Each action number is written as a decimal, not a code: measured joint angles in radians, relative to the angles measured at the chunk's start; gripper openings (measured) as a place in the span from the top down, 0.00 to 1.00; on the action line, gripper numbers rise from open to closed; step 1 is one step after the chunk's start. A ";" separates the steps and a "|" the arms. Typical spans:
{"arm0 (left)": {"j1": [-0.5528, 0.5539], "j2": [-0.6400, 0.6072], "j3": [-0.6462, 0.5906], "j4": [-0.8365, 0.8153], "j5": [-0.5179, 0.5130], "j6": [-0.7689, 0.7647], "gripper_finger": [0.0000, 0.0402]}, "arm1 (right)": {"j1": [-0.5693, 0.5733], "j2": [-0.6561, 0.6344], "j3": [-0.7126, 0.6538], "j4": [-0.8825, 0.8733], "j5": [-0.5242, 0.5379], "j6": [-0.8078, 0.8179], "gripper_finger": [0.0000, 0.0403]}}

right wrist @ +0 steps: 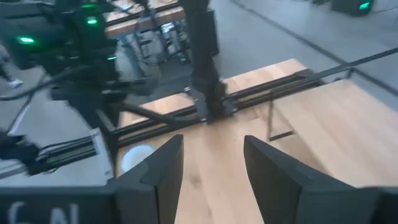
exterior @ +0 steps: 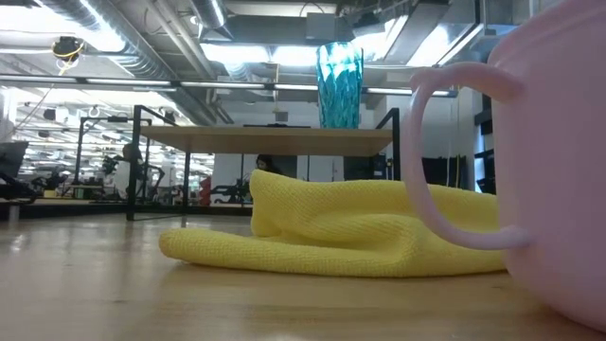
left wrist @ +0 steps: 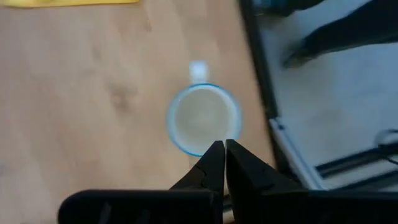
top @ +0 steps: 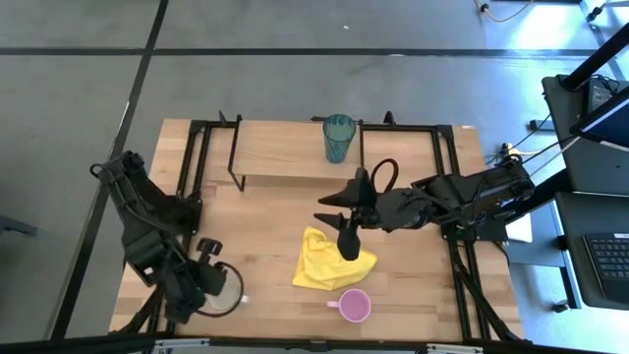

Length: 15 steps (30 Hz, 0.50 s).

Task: Stack small to large cups/mugs on shelf
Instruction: Put the red patterned mug on the shelf

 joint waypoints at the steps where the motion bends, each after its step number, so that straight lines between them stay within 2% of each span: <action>1: 0.007 0.005 0.000 -0.019 -0.019 -0.004 0.98 | 0.000 0.000 0.000 0.000 -0.019 0.000 0.58; 4: 0.033 0.019 0.000 -0.066 -0.045 -0.056 0.96 | 0.000 0.000 0.000 -0.001 -0.071 0.033 0.58; 8: 0.047 0.023 0.000 -0.075 -0.085 -0.113 0.88 | 0.002 -0.002 0.000 -0.001 -0.113 0.072 0.58; 12: 0.029 0.022 -0.024 -0.082 -0.139 -0.204 0.79 | 0.026 -0.027 0.000 0.009 -0.122 -0.033 0.58; 15: 0.008 0.022 -0.101 -0.073 -0.155 -0.300 0.71 | 0.050 -0.069 0.000 0.011 -0.123 -0.091 0.58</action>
